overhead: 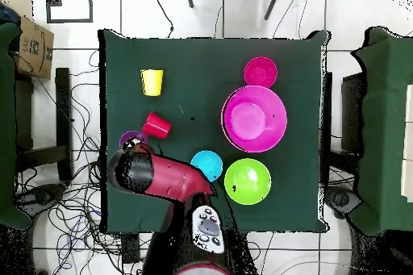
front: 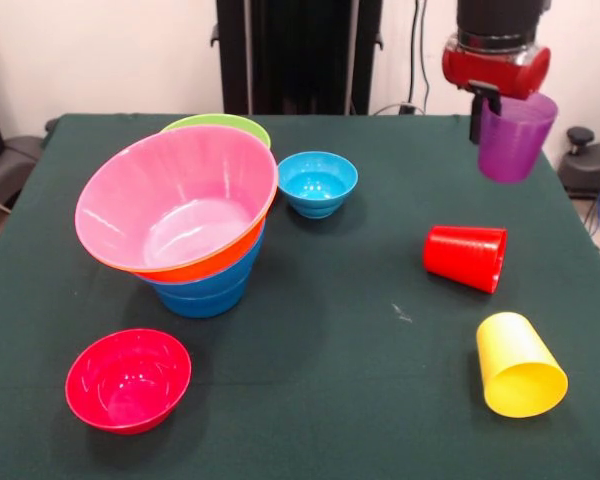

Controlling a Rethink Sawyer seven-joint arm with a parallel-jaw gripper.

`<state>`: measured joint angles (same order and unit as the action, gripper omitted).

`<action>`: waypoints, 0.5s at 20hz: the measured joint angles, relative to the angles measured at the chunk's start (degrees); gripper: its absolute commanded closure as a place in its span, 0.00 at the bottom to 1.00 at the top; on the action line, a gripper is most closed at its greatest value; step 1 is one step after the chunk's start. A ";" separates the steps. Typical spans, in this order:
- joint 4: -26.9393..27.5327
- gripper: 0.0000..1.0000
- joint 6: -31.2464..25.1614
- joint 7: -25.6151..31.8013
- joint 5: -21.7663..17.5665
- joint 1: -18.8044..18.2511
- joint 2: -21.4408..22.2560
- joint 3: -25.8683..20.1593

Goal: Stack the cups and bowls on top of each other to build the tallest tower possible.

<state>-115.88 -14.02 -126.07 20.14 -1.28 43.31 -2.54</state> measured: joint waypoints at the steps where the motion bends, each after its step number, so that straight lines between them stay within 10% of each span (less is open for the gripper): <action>1: -0.15 1.00 -0.27 0.00 -0.20 -0.85 0.75 -0.03; 10: -2.17 1.00 -2.79 0.00 -2.65 -8.55 4.80 -2.56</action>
<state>-118.05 -16.81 -126.07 17.49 -9.82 48.11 -5.10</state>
